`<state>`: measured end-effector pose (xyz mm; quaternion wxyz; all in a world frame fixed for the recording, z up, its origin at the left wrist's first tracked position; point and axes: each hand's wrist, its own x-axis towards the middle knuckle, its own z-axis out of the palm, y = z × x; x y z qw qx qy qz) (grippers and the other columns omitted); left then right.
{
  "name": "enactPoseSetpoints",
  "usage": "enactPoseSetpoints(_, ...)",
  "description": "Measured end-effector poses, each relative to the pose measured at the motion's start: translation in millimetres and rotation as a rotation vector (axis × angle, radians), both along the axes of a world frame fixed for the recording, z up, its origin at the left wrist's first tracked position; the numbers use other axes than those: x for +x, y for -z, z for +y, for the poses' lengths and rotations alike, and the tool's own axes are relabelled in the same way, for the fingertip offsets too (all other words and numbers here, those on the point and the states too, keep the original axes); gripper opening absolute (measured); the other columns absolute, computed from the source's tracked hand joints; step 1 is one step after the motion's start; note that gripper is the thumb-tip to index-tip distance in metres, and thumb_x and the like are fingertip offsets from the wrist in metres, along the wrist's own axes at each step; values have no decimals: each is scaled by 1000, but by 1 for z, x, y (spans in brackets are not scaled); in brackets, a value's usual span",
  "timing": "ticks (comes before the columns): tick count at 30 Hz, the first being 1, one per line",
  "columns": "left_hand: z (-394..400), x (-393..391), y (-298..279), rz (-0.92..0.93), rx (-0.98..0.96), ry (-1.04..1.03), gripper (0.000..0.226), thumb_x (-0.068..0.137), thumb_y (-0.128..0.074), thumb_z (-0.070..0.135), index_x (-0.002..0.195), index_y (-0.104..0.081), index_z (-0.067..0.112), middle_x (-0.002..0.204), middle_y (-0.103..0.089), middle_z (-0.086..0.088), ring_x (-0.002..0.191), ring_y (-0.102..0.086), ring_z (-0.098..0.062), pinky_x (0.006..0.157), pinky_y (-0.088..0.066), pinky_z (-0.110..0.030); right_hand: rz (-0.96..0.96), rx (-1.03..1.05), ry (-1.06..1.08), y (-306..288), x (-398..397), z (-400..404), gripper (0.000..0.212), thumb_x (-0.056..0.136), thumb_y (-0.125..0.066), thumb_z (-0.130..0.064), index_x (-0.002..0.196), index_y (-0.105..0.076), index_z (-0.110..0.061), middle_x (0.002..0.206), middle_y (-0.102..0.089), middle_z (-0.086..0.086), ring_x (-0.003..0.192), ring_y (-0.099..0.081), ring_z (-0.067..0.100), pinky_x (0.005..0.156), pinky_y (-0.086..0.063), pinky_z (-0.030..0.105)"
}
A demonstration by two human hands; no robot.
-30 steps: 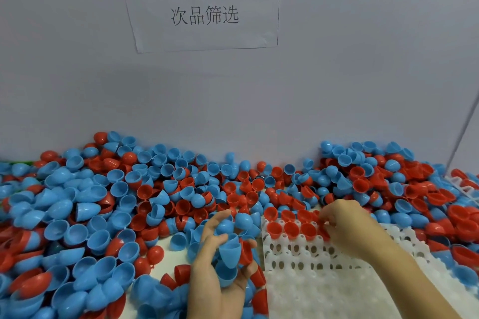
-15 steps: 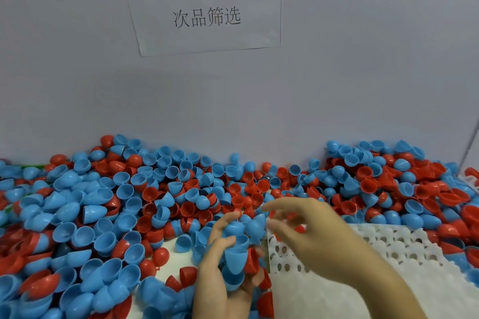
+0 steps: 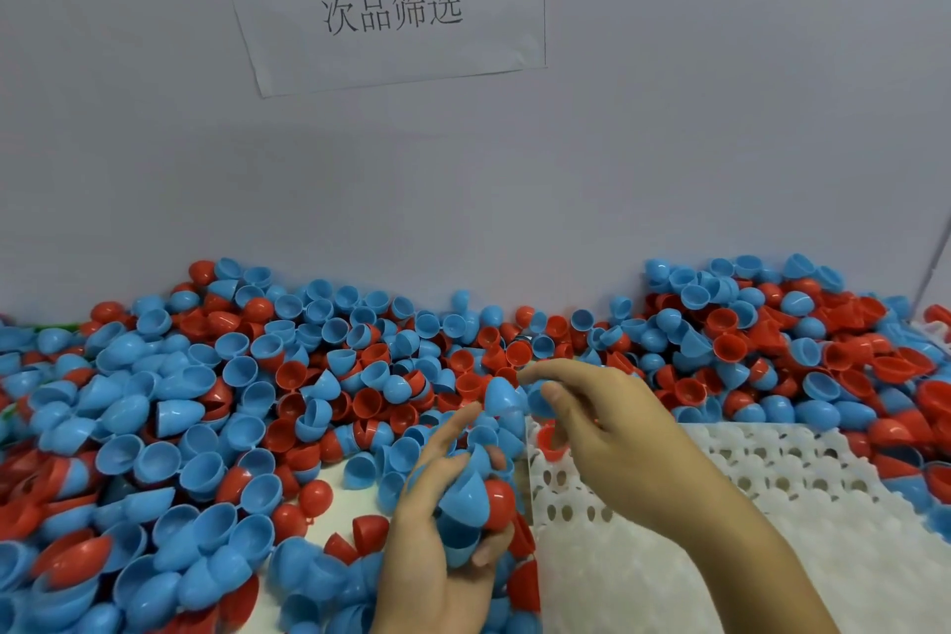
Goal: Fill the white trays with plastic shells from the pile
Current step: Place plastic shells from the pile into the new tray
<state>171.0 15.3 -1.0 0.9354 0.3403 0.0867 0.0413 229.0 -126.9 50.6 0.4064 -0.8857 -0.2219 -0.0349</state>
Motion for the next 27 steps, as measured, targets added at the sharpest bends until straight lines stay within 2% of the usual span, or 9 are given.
enactPoseSetpoints(3, -1, -1, -1, 20, 23, 26, 43, 63, -70, 25, 103, -79, 14, 73, -61, -14, 41, -40, -13, 29, -28, -19, 64, 14, -54, 0, 1, -4, 30, 106, -39, -26, 120, -62, -38, 55, -58, -29, 42, -46, 4, 47, -42, 13)
enactPoseSetpoints(5, -1, -1, -1, 34, 35, 45, 44, 63, -70, 27, 102, -78, 9, 68, -59, -13, 40, -40, -12, 29, -28, -19, 82, -6, -105, -2, 0, -6, 32, 106, -38, -23, 113, -62, -43, 58, -59, -32, 41, -42, 6, 46, -42, 14)
enactPoseSetpoints(7, -1, -2, -1, 27, 42, 78, 40, 65, -70, 29, 97, -79, 6, 65, -56, -12, 38, -39, -11, 28, -28, -18, 78, -49, -143, -5, -1, -8, 34, 107, -39, -21, 107, -60, -47, 60, -56, -40, 44, -49, 0, 49, -42, 10)
enactPoseSetpoints(11, -3, -5, -3, 7, 118, 128, 32, 69, -68, 36, 84, -81, 10, 61, -56, -10, 36, -40, -10, 28, -28, -17, 63, -83, -138, -2, 1, -10, 30, 106, -39, -22, 116, -61, -42, 55, -49, -46, 42, -49, 2, 48, -42, 9)
enactPoseSetpoints(17, -6, -4, -3, 34, 124, 209, 36, 72, -81, 34, 95, -72, 8, 64, -49, -10, 37, -42, -10, 29, -27, -17, -26, -39, -118, -1, 0, -2, 23, 105, -43, -28, 120, -57, -36, 64, -59, -26, 56, -54, 2, 59, -47, 14)
enactPoseSetpoints(21, -5, -4, -3, 33, 125, 244, 35, 67, -86, 31, 93, -75, 10, 69, -52, -11, 40, -45, -12, 29, -28, -17, -56, -40, -97, 1, -1, 2, 13, 104, -42, -34, 111, -50, -40, 82, -69, -5, 68, -61, 11, 64, -54, 27)
enactPoseSetpoints(23, -5, -4, -2, 44, 113, 242, 33, 69, -85, 26, 94, -74, 8, 70, -54, -12, 41, -46, -12, 28, -29, -18, -45, -12, -82, 1, -1, 5, 11, 103, -45, -35, 111, -46, -43, 93, -69, -7, 82, -64, 5, 67, -54, 19)
enactPoseSetpoints(25, -5, -4, -2, 55, 91, 222, 41, 68, -78, 31, 98, -71, 5, 70, -54, -13, 40, -45, -12, 28, -28, -17, -89, 55, -21, 1, -1, 4, 14, 99, -54, -35, 110, -49, -41, 91, -63, -14, 85, -60, -4, 67, -50, 10)
enactPoseSetpoints(27, -3, -4, -1, 62, 84, 193, 46, 66, -78, 30, 102, -67, 2, 70, -53, -12, 38, -44, -11, 28, -26, -16, -177, 123, 47, -3, 0, -2, 10, 94, -64, -31, 101, -59, -36, 81, -63, -10, 81, -60, 3, 70, -51, 15)
